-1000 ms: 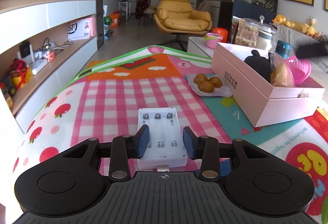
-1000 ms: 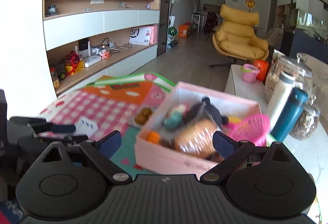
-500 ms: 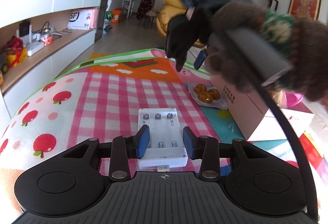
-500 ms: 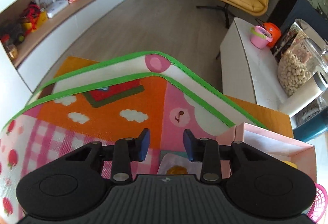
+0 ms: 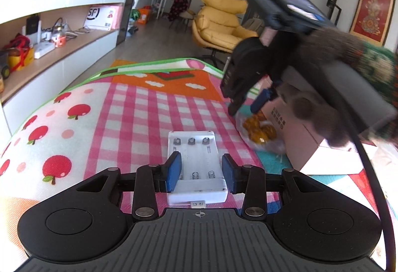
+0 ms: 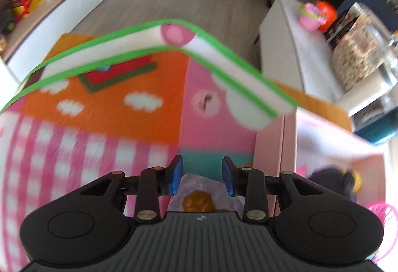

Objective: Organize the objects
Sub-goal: 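Grasp the clear tray of brown snacks with the right gripper while the left holds the charger, then lift the snack tray with the right gripper while the left carries the charger to the box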

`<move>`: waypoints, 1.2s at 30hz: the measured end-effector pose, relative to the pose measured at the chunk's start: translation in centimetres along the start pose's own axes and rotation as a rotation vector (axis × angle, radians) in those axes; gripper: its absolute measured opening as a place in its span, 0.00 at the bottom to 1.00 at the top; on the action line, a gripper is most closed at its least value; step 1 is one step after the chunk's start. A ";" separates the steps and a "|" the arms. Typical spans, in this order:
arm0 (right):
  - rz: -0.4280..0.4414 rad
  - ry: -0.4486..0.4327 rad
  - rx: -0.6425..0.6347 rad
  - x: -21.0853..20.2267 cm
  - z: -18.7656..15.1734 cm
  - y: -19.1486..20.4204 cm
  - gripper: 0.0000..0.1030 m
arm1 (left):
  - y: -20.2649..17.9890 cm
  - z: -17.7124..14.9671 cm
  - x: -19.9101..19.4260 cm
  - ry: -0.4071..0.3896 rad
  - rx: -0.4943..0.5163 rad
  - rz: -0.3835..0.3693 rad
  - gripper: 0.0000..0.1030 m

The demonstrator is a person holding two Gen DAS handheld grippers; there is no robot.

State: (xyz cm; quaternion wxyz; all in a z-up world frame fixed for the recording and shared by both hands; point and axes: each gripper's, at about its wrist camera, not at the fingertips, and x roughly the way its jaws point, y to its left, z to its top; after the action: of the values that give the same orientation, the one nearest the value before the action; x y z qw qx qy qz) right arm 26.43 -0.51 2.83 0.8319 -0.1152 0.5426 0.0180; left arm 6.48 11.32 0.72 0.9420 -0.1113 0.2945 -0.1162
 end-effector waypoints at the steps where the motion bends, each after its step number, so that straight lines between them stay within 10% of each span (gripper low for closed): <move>1: 0.031 0.006 -0.018 -0.5 -1.1 0.1 0.33 | 0.1 -0.1 -0.1 -0.001 -0.008 0.000 0.41; 6: 0.157 -0.026 -0.093 -3.2 -6.8 0.3 0.32 | 0.5 -0.9 -1.0 -0.004 -0.056 0.008 0.25; 15: 0.280 -0.102 -0.203 -7.4 -17.0 -1.1 0.34 | -0.1 -1.5 -1.9 0.011 -0.024 0.008 0.25; 20: 0.234 -0.215 -0.187 -8.6 -21.3 -4.1 0.81 | -0.9 -1.3 -1.8 0.026 0.013 0.041 0.25; 30: 0.152 -0.497 0.008 -9.7 -26.7 -11.2 0.99 | -3.3 -1.3 -2.7 0.001 0.119 0.111 0.26; 36: 0.125 -0.473 0.177 -6.8 -27.8 -15.1 1.00 | -8.6 -3.8 -3.2 0.117 0.310 -0.036 0.29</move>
State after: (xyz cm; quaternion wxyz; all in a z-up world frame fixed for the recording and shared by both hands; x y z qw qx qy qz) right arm 0.95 -20.47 0.92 0.9397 -0.0007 0.3387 0.0483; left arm 0.41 3.50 1.74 0.9269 0.0371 0.3252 -0.1837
